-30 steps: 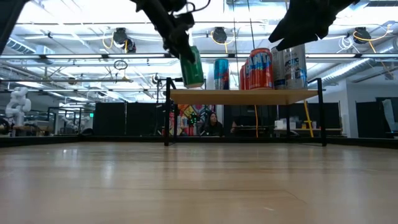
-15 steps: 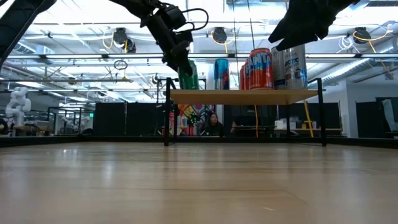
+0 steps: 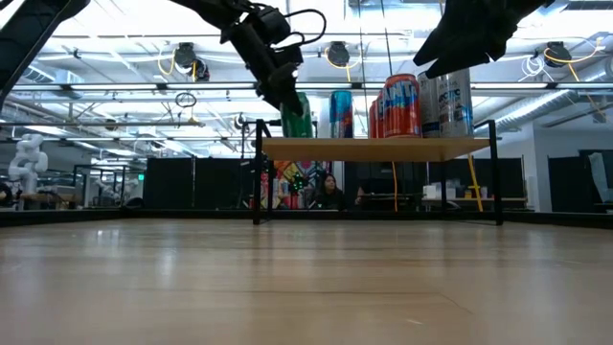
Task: Place canned beverage on shelf
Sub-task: Put the top green soda can on the shelf
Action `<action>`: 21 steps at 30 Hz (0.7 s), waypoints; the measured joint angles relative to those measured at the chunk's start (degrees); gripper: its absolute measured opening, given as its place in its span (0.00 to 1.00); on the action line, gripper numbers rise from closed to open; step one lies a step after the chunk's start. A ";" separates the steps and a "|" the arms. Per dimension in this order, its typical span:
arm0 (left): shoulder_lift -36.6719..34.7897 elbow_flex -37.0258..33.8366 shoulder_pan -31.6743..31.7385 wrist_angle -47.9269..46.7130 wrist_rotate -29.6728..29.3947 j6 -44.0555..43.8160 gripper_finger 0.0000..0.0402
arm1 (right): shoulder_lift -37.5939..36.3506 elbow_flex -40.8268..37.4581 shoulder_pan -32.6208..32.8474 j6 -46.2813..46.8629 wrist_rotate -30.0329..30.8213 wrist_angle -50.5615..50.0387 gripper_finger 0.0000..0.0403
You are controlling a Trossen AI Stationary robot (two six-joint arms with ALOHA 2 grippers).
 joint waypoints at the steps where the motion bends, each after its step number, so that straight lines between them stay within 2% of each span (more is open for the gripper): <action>1: 0.00 0.00 -0.06 0.04 0.04 -0.04 0.84 | 0.00 0.00 0.00 0.00 0.00 -0.01 0.77; 8: -0.11 0.00 -0.01 0.13 -0.79 -0.33 0.99 | 0.00 0.00 0.00 0.00 0.00 -0.04 0.77; 21: -2.92 -0.02 -0.01 -0.68 -4.20 -0.43 0.98 | 0.00 0.02 0.00 1.27 0.04 -1.76 0.77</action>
